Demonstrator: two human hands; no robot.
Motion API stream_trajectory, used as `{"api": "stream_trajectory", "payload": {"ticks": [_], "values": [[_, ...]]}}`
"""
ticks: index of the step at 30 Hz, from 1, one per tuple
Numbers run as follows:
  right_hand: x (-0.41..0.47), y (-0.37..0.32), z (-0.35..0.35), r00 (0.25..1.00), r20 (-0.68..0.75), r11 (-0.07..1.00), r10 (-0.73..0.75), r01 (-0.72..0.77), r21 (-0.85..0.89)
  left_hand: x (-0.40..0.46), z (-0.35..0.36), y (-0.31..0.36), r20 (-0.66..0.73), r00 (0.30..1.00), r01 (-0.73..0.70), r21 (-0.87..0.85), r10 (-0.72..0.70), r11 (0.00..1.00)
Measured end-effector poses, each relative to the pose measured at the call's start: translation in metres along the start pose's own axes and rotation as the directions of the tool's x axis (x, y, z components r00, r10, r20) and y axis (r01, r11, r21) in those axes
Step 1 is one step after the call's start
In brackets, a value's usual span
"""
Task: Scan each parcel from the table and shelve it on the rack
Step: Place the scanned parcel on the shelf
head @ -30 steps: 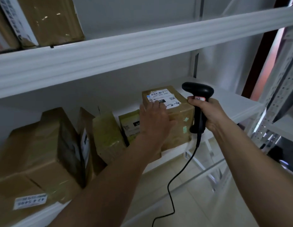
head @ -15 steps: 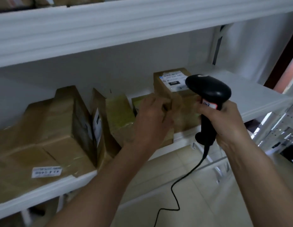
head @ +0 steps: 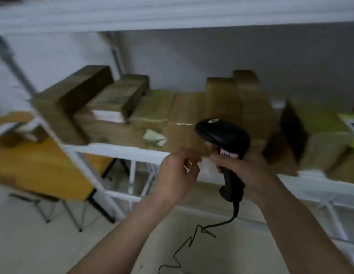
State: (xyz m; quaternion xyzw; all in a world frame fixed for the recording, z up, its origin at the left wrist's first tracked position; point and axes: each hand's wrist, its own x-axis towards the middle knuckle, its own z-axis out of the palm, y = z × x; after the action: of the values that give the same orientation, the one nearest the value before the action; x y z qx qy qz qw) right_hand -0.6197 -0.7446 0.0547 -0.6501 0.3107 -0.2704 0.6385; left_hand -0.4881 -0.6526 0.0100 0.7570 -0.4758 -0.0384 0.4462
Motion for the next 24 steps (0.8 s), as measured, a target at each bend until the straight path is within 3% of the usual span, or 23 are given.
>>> {"api": "stream_trajectory", "payload": {"ticks": [6,9,16,24], "values": [[0.002,0.007,0.182,0.966,0.26,1.0,-0.002,0.008,-0.021,-0.061,-0.144,-0.131,-0.075,0.949,0.308,0.033,-0.305,0.951],[-0.001,0.019,0.267,0.953,0.296,0.998,0.058,-0.049,-0.037,-0.095,-0.216,-0.187,-0.133,0.905,0.412,0.044,-0.404,0.91],[-0.01,0.039,0.419,0.912,0.386,0.988,0.14,-0.154,0.005,-0.15,-0.344,-0.264,-0.224,0.812,0.56,0.041,-0.539,0.827],[0.0,0.049,0.546,0.846,0.5,0.98,0.183,-0.196,-0.028,-0.184,-0.429,-0.324,-0.326,0.704,0.682,0.065,-0.631,0.728]]}}
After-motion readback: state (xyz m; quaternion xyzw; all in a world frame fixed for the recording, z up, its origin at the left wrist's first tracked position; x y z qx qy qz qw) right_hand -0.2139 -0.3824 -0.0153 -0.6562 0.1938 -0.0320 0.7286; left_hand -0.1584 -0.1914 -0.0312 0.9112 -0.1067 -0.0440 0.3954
